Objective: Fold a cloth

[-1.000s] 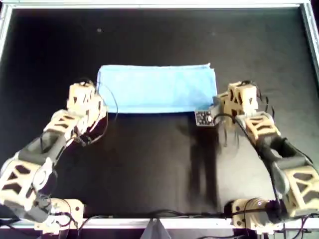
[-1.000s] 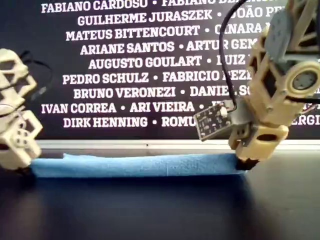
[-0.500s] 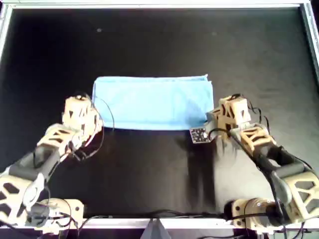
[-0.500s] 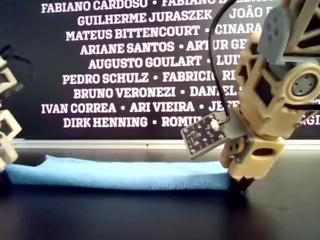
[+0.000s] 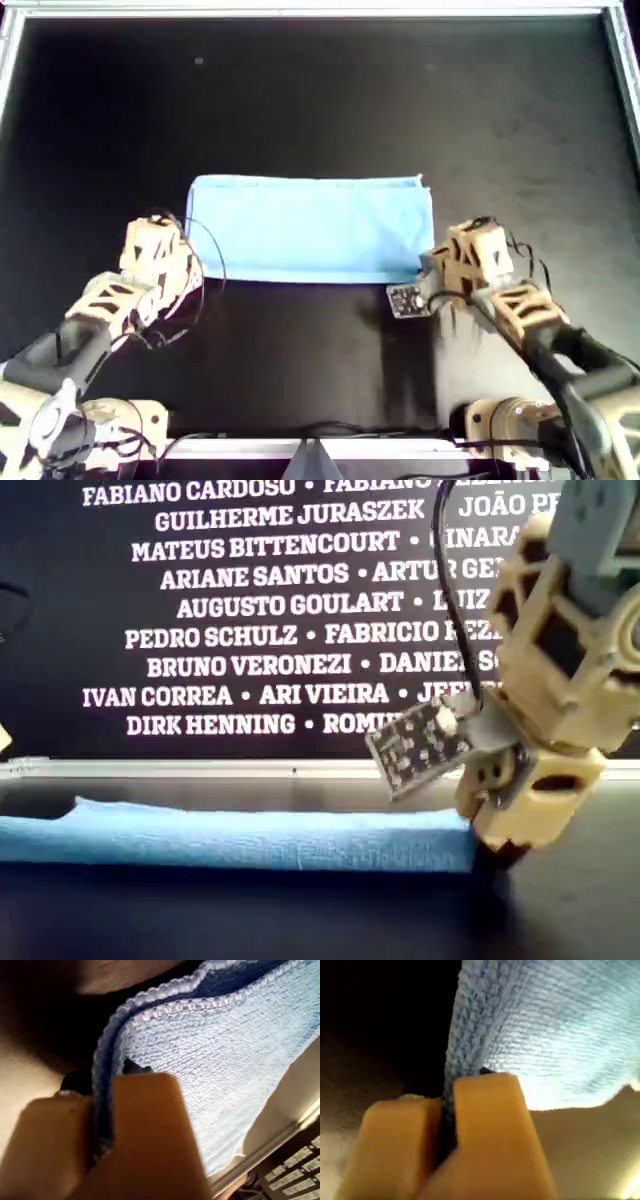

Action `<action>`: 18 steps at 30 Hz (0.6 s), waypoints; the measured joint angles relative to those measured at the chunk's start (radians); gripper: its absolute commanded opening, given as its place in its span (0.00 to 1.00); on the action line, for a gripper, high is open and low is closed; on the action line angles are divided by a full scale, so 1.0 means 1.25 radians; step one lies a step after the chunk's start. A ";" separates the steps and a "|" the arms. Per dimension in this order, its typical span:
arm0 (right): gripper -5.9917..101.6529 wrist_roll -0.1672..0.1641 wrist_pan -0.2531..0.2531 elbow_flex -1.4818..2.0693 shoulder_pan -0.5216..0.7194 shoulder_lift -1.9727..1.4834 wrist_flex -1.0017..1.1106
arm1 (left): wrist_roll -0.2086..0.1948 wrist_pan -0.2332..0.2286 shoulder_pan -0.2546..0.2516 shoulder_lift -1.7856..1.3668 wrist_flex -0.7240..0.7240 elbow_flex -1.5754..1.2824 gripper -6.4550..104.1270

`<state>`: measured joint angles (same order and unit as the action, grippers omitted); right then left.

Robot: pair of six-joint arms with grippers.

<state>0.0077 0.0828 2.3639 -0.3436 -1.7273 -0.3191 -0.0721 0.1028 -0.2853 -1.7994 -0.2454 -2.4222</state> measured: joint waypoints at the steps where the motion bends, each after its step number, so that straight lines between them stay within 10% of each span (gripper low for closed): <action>1: 0.10 0.000 0.000 0.000 0.000 -0.011 0.000 | 0.000 0.000 0.000 -0.004 -0.004 -0.001 0.13; 10: 0.60 -0.007 -0.010 0.006 0.012 -0.037 0.000 | 0.000 -0.004 0.000 -0.093 -0.012 -0.011 0.62; 18: 0.77 -0.007 -0.010 0.044 0.012 -0.099 0.000 | 0.000 -0.022 0.000 -0.281 -0.012 -0.113 0.66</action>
<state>-0.0015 0.0706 2.4191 -0.3283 -1.8515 -0.3191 -0.0721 0.0752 -0.2853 -2.1506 -0.2608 -2.5633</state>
